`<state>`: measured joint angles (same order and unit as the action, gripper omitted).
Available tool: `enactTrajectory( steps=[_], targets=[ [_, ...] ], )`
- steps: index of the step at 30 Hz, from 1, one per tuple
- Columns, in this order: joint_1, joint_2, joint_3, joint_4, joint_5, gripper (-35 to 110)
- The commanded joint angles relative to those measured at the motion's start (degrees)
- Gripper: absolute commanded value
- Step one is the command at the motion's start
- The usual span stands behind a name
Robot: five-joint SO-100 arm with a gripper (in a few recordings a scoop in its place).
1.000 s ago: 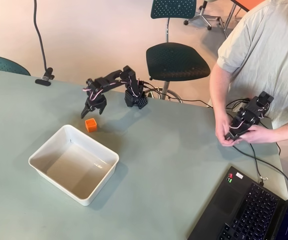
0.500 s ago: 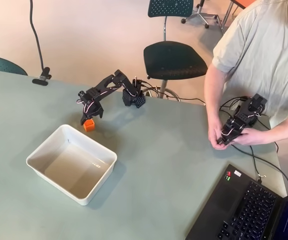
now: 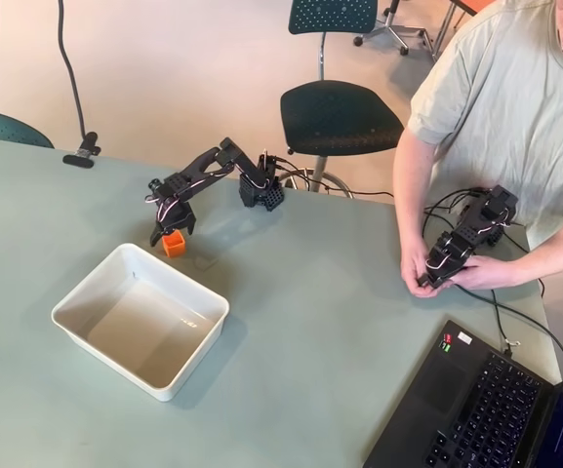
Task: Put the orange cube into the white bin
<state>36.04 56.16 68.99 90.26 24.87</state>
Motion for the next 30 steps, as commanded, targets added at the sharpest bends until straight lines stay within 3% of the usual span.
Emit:
enactTrajectory(
  steps=[1,24,30],
  targets=[
    [0.26,-0.62,-1.23,-0.53,-0.18,63],
    [0.44,-0.79,-0.97,-4.75,-0.62,62],
    [0.44,-0.70,-1.05,-4.83,-0.88,47]
  ],
)
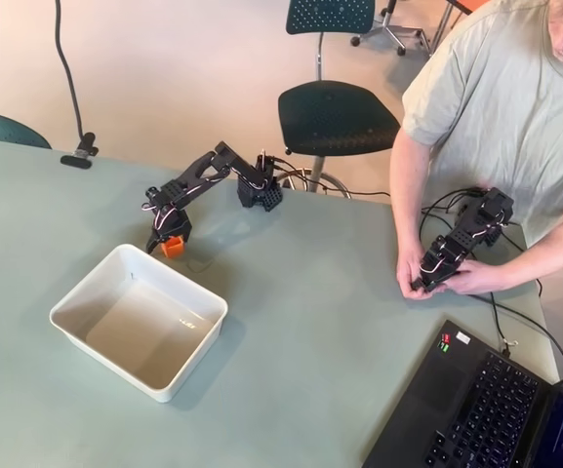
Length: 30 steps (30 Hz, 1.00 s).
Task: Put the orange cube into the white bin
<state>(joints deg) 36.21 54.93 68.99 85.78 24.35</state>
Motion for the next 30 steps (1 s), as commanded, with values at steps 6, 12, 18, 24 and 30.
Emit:
enactTrajectory(
  steps=[6,12,18,24,30],
  targets=[
    [0.26,0.70,-1.23,-0.35,-0.35,34],
    [0.26,0.62,-1.58,-0.35,-0.09,33],
    [0.26,0.62,-1.49,-0.35,0.09,33],
    [0.35,0.62,-1.58,-0.35,-0.26,28],
    [0.35,0.62,-1.76,-0.35,-0.26,26]
  ],
)
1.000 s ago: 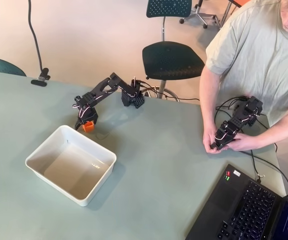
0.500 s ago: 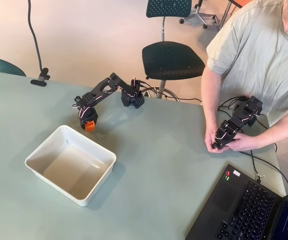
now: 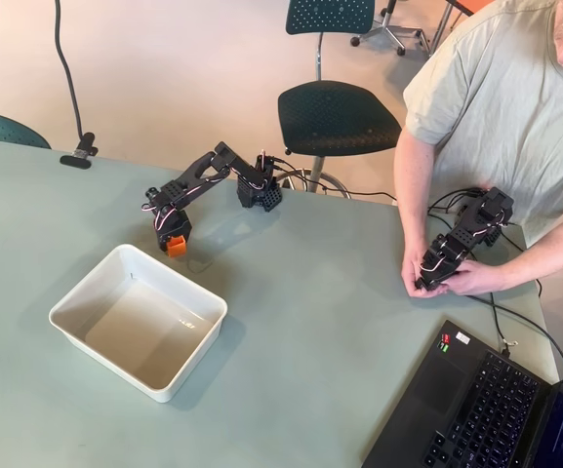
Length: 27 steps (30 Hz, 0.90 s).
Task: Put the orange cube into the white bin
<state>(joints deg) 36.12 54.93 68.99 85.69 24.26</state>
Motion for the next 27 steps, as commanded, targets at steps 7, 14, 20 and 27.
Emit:
enactTrajectory(
  steps=[7,14,20,27],
  targets=[
    [2.02,1.85,-2.11,-0.26,-0.26,26],
    [7.47,6.06,-2.99,-0.88,-0.44,26],
    [10.11,9.58,-10.99,-1.14,-0.35,26],
    [10.28,11.16,-25.49,-1.05,-0.26,26]
  ],
)
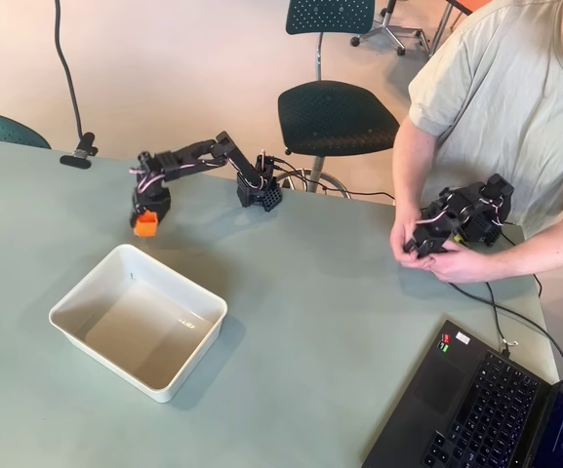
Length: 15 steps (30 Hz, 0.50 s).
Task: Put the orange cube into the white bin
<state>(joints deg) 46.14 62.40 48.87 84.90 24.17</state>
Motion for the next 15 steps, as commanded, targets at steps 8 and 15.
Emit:
enactTrajectory(
  steps=[8,15],
  targets=[
    [-5.19,2.81,-18.11,-0.44,-0.18,26],
    [-13.18,2.72,-22.24,-8.26,-0.18,26]
  ],
)
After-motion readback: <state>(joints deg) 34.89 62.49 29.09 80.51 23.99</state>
